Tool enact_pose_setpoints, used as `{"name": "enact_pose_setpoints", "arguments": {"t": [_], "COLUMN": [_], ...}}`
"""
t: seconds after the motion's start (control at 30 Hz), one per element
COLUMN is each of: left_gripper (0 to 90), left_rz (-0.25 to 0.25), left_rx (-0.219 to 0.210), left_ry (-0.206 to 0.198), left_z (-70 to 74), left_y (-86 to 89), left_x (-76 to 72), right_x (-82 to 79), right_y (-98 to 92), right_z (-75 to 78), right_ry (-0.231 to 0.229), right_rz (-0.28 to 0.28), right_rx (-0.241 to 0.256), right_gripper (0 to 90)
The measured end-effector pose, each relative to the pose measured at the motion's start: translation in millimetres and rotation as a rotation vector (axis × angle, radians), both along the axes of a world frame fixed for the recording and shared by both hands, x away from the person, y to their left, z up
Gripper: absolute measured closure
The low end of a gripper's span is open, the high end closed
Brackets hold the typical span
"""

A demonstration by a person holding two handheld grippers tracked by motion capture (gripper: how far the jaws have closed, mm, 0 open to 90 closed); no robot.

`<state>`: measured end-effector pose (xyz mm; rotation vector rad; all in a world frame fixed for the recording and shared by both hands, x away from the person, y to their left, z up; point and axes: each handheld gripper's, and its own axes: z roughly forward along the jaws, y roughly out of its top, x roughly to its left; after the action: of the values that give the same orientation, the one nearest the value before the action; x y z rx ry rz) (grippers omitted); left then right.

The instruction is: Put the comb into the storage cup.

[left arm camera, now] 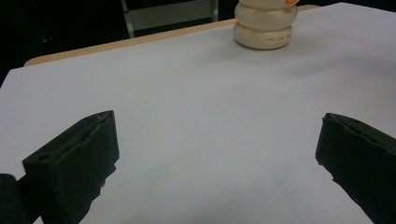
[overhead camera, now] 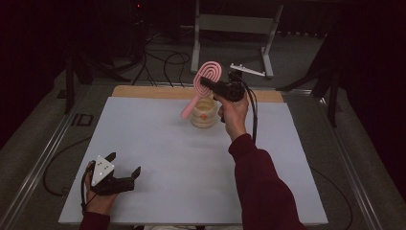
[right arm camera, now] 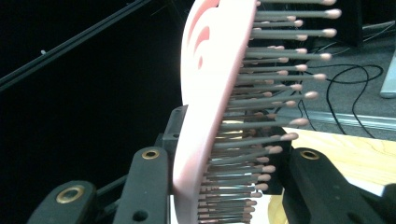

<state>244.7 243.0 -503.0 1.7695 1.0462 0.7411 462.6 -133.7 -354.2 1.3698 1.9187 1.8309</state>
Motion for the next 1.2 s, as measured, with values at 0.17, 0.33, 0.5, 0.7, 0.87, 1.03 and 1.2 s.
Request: {"name": "enact_pose_setpoints", "arguments": {"t": [0.17, 0.33, 0.5, 0.7, 0.87, 1.03, 1.2], "left_gripper": [0.1, 0.1, 0.1, 0.1, 0.1, 0.1, 0.1], "left_rz": [0.0, 0.0, 0.0, -0.001, -0.002, -0.001, -0.001], "left_rx": [0.0, 0.0, 0.0, 0.0, 0.0, 0.001, 0.001], "left_ry": [0.0, -0.001, -0.001, -0.003, -0.002, -0.002, -0.003], "left_z": [0.1, 0.3, 0.3, 0.3, 0.4, 0.5, 0.5], "left_y": [-0.1, -0.1, -0.1, -0.7, -0.3, -0.3, -0.2], "left_x": [-0.2, -0.2, -0.3, -0.5, -0.5, -0.6, -0.7], "right_x": [1.0, 1.8, 2.9, 4.4, 5.6, 6.2, 6.8], "right_y": [-2.0, -5.2, -8.7, -12.7, -13.7, -14.3, -15.6], "right_z": [0.3, 0.7, 1.2, 1.6, 1.7, 2.3, 2.8], "right_ry": [0.002, -0.004, -0.005, -0.011, -0.015, -0.015, -0.016], "right_rz": [-0.015, -0.03, -0.045, -0.063, -0.073, -0.079, -0.088], "right_rx": [0.004, 0.006, 0.006, 0.008, 0.004, 0.006, 0.008], "right_gripper": [63.8, 63.7, 63.8, 63.8, 63.8, 63.8, 63.8]}}
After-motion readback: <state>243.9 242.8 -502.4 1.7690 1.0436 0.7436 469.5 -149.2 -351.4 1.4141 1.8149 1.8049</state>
